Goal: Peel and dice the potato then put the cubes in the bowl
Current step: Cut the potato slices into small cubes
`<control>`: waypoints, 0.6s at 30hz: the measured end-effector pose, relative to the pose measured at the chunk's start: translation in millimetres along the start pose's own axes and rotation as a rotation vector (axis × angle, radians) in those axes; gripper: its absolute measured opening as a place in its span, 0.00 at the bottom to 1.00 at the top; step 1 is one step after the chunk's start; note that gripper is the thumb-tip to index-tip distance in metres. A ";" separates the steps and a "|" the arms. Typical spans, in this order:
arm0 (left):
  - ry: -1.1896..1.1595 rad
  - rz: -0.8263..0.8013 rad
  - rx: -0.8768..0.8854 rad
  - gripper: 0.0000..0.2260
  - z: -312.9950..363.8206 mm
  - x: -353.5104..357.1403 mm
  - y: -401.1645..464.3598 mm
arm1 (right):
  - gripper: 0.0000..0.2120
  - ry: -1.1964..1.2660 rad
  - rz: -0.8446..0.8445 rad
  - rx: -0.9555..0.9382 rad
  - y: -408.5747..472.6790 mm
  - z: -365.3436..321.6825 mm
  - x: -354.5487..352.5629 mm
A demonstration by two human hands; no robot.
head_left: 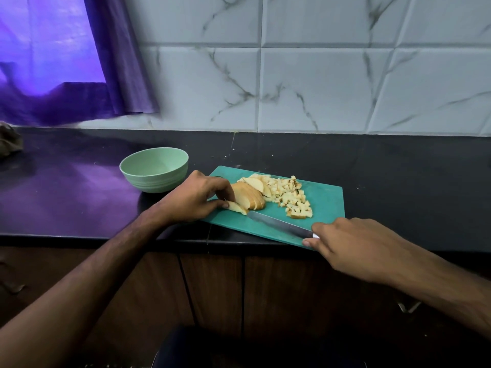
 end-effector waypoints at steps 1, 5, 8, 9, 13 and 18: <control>-0.011 -0.020 -0.003 0.05 -1.1 1.2 1.0 | 0.20 0.000 -0.010 0.000 0.1 -0.1 -1.4; -0.027 -0.012 -0.018 0.06 -4.3 -2.7 4.4 | 0.18 -0.011 -0.051 -0.009 -0.1 0.1 -10.1; -0.044 0.060 -0.046 0.05 -4.8 -11.1 9.9 | 0.17 -0.019 -0.076 -0.014 -1.2 -0.4 -17.1; -0.053 0.079 -0.057 0.05 -4.1 -12.9 12.4 | 0.18 -0.027 -0.077 -0.014 -0.8 -0.6 -19.3; -0.013 0.116 -0.011 0.05 11.6 -12.3 24.1 | 0.17 -0.050 -0.087 -0.024 3.1 -4.2 -24.6; 0.037 0.121 0.013 0.06 21.7 -10.3 44.3 | 0.18 -0.058 -0.050 -0.024 8.6 -8.6 -31.3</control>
Point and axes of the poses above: each hand's wrist, its own y-axis towards the middle knuckle, its own x-axis out of the palm, z = x × y, the point moved 7 cm from there along y, towards the middle knuckle, and after that the axes turned 15 degrees about -x, right-handed, at the moved point
